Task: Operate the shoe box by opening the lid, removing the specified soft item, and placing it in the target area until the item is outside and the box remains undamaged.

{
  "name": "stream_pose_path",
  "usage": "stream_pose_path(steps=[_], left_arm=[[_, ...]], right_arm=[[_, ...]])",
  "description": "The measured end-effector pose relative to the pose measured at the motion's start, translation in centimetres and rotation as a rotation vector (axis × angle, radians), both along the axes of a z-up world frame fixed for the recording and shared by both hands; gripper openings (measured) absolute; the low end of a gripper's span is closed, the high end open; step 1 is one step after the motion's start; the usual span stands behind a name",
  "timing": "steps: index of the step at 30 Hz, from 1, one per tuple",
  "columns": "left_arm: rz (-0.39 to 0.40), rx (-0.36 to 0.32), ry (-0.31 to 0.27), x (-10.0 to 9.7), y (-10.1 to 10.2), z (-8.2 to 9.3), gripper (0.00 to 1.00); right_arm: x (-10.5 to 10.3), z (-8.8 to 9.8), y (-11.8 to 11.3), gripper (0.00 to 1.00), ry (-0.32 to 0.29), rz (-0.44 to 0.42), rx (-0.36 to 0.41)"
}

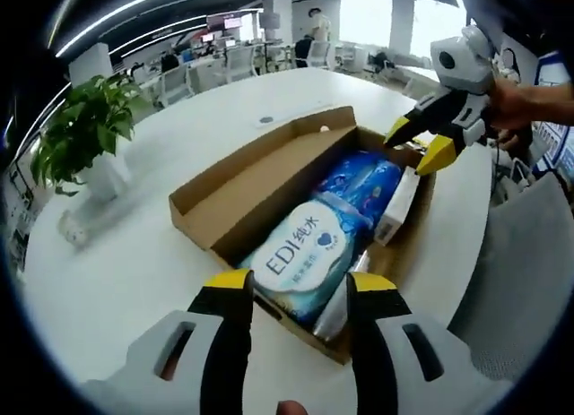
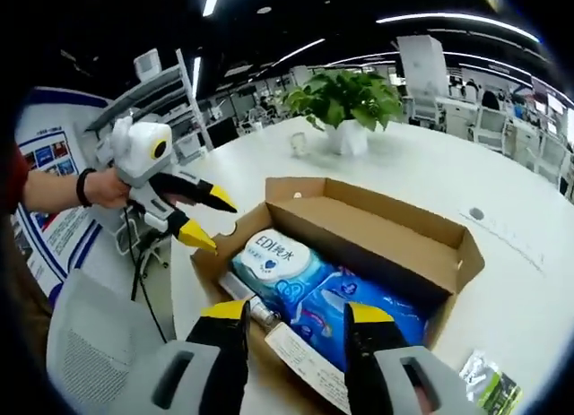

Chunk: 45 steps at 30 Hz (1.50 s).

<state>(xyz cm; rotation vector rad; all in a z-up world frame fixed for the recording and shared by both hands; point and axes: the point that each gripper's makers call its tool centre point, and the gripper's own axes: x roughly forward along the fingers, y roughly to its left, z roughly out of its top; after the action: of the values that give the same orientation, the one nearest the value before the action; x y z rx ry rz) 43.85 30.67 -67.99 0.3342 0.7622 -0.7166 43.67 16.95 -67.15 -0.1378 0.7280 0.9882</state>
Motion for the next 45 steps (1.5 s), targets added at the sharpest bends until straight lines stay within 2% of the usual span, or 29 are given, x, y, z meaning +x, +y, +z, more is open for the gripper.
stream_pose_path(steps=[4,8,11,18,27,32,34,35,42,43,45], left_arm=[[-0.104,0.087,0.002,0.1,-0.5,-0.8,0.47],[-0.181,0.133,0.014,0.0,-1.3,-1.6,0.52],[-0.202,0.154,0.022,0.3,-1.5,-2.1,0.53],[-0.25,0.203,0.042,1.1,-1.4,-3.2,0.55],[-0.314,0.26,0.067,1.5,-1.6,-4.5,0.56],[-0.348,0.292,0.085,1.5,-1.6,-5.3,0.56],[-0.377,0.327,0.069,1.6,-1.5,-5.6,0.56],[-0.384,0.337,0.057,1.8,-1.5,-5.5,0.55],[-0.392,0.357,0.078,2.2,-1.5,-6.5,0.55],[-0.397,0.362,0.076,2.2,-1.4,-6.7,0.55],[-0.402,0.37,0.069,2.3,-1.3,-7.1,0.55]], right_arm=[[0.5,-1.1,1.2,0.42,-0.024,0.074,-0.075],[0.6,-1.8,2.6,0.44,-0.033,0.127,-0.107],[0.9,-2.4,3.4,0.45,-0.028,0.154,-0.119],[2.0,-4.0,5.0,0.51,-0.055,0.254,-0.201],[3.2,-5.9,7.0,0.56,-0.048,0.317,-0.226],[3.2,-6.9,7.8,0.59,-0.04,0.354,-0.247],[3.3,-7.0,8.2,0.59,-0.053,0.377,-0.255],[3.3,-7.1,8.2,0.59,-0.056,0.382,-0.258],[3.2,-8.9,7.9,0.58,-0.056,0.448,-0.341],[3.2,-9.0,8.0,0.59,-0.079,0.453,-0.342],[3.0,-9.0,8.0,0.59,-0.082,0.453,-0.345]])
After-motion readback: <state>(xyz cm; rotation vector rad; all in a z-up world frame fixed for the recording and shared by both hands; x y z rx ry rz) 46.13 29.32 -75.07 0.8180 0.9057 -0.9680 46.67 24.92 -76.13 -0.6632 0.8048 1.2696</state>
